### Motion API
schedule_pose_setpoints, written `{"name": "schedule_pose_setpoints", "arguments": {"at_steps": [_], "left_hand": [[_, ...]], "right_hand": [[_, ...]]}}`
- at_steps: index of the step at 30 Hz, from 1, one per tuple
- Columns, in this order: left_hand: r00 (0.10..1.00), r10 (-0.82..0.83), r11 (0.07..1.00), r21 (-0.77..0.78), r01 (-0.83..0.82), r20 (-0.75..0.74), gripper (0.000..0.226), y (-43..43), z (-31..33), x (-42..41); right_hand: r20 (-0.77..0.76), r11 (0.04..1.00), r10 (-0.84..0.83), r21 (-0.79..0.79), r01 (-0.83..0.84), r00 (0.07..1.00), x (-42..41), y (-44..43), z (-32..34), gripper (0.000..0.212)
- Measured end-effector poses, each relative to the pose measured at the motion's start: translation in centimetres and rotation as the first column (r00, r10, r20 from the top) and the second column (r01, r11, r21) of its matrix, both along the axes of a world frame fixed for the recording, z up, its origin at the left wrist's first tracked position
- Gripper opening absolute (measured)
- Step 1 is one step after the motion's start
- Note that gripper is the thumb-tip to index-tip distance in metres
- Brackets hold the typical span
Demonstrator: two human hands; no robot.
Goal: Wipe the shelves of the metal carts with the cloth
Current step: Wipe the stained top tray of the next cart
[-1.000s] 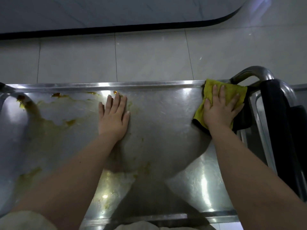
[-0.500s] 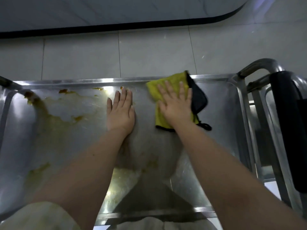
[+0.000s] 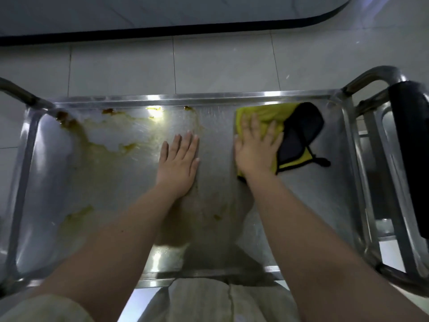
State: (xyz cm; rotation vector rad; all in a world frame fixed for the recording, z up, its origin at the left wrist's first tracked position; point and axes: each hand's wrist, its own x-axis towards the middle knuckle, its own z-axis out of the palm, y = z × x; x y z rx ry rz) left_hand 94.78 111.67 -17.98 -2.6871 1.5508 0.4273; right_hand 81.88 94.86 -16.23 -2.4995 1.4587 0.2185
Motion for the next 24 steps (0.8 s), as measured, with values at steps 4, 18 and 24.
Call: {"name": "schedule_pose_setpoints", "arguments": {"at_steps": [4, 18, 24], "left_hand": [[0.999, 0.045, 0.999, -0.032, -0.044, 0.024, 0.06, 0.7, -0.1, 0.2], [0.998, 0.051, 0.993, -0.104, -0.056, -0.044, 0.054, 1.7, 0.1, 0.1], [0.998, 0.054, 0.996, -0.071, -0.057, -0.037, 0.056, 1.6, 0.4, 0.2]], "right_hand": [[-0.008, 0.969, 0.244, 0.03, -0.244, 0.97, 1.3, 5.1, 0.1, 0.059], [0.369, 0.866, -0.493, 0.124, 0.484, 0.788, 0.8, 0.5, 1.9, 0.061], [0.439, 0.902, -0.431, 0.205, 0.379, 0.788, -0.7, -2.0, 3.6, 0.02]]}}
